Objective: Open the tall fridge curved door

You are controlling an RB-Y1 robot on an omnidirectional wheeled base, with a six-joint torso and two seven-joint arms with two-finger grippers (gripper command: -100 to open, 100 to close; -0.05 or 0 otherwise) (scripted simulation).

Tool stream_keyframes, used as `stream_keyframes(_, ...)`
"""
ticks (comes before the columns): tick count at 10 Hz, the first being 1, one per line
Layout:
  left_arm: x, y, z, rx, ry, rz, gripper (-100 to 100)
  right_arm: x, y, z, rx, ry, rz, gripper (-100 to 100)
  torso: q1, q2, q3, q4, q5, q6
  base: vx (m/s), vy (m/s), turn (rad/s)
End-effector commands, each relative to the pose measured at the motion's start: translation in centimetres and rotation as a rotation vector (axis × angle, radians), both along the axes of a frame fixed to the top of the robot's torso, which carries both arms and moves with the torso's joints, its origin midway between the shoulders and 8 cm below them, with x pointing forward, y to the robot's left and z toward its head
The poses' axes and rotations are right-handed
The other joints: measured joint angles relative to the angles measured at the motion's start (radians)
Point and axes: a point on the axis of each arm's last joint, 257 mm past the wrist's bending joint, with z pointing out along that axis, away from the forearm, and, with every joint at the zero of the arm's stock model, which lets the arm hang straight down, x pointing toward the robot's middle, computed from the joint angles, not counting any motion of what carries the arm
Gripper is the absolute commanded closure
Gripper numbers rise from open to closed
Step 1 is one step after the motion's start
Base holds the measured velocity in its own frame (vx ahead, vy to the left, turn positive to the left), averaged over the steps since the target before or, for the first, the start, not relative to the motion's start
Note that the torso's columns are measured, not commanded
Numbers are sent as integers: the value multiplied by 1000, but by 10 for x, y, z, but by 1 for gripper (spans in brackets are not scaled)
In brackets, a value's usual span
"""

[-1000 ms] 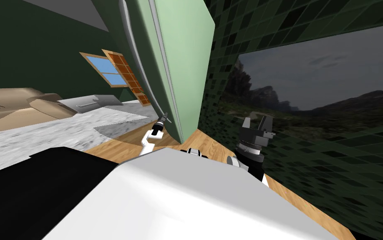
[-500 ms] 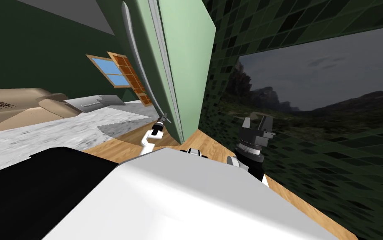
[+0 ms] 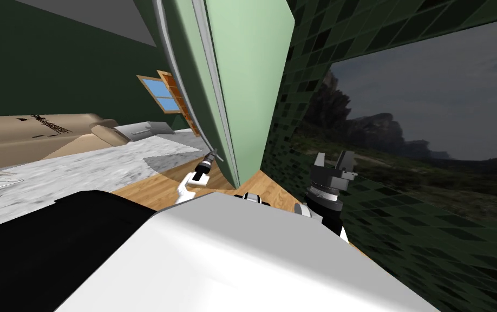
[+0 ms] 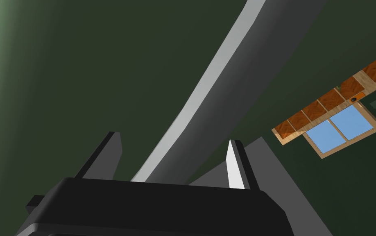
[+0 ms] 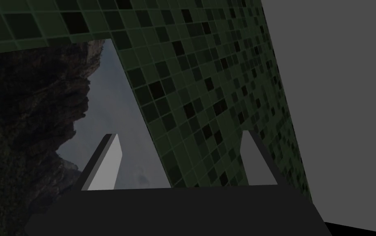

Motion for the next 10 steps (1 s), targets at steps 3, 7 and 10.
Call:
stream_keyframes(3, 7, -25, -3, -12, -8, -88, 100, 0, 0, 0, 0, 0, 0, 0, 0, 2, 1, 2, -1, 1, 9, 21, 5)
stream_keyframes(7, 31, -29, -14, -36, 2, -117, 100, 0, 0, 0, 0, 0, 0, 0, 6, -2, -2, 4, -1, -2, -223, 202, -90)
stream_keyframes(10, 51, -35, -18, -46, 4, -146, 100, 0, 0, 0, 0, 0, 0, 0, 5, -10, -7, 1, -2, 1, -164, 160, -87)
